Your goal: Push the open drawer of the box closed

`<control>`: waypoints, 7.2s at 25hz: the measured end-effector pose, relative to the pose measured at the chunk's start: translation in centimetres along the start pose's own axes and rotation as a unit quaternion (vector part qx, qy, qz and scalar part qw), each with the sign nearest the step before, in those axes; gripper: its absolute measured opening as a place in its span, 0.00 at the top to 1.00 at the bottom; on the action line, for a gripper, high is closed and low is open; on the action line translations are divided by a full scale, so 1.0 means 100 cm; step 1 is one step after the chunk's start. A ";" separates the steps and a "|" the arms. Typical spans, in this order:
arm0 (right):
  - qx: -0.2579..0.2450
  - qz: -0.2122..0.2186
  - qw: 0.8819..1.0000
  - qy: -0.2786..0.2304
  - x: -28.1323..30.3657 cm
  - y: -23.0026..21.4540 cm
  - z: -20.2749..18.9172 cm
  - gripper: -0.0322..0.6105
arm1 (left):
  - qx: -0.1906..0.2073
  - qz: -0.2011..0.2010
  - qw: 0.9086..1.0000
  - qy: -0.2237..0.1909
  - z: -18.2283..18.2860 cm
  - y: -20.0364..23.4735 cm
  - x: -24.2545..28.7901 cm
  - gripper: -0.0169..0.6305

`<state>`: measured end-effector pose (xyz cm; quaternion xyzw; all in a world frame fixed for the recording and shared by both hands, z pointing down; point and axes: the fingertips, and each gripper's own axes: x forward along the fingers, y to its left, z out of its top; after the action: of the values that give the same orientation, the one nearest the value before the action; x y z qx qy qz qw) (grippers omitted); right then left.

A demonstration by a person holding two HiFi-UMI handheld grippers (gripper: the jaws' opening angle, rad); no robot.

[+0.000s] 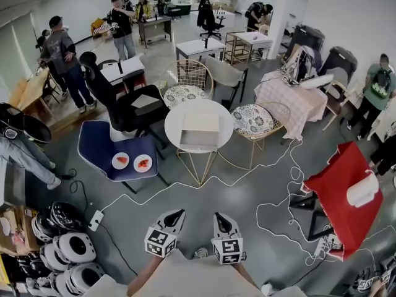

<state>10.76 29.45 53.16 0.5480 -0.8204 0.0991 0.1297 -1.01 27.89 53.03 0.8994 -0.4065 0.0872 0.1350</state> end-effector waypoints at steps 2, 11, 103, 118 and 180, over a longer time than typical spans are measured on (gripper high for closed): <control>0.000 0.000 1.000 0.001 -0.003 -0.005 -0.005 0.93 | 0.000 -0.001 1.000 0.004 -0.005 -0.006 0.003 0.95; 0.001 -0.001 1.000 0.002 -0.002 -0.023 -0.014 0.93 | -0.004 0.006 1.000 0.001 -0.010 -0.009 0.015 0.95; -0.019 -0.021 0.998 0.063 0.382 -0.083 0.116 0.93 | -0.036 -0.056 0.997 0.038 0.098 0.313 0.261 0.95; -0.009 0.011 0.997 0.080 0.374 -0.111 0.090 0.93 | -0.043 -0.019 0.997 0.061 0.083 0.292 0.269 0.95; 0.127 -0.028 0.943 0.307 0.493 -0.126 -0.115 0.84 | -0.121 0.017 0.981 0.150 -0.015 0.309 0.233 0.95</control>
<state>5.58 -14.87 80.13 0.5254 -0.7061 0.3620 0.3071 -9.15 -7.75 65.96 0.8459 -0.4049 0.1732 0.3009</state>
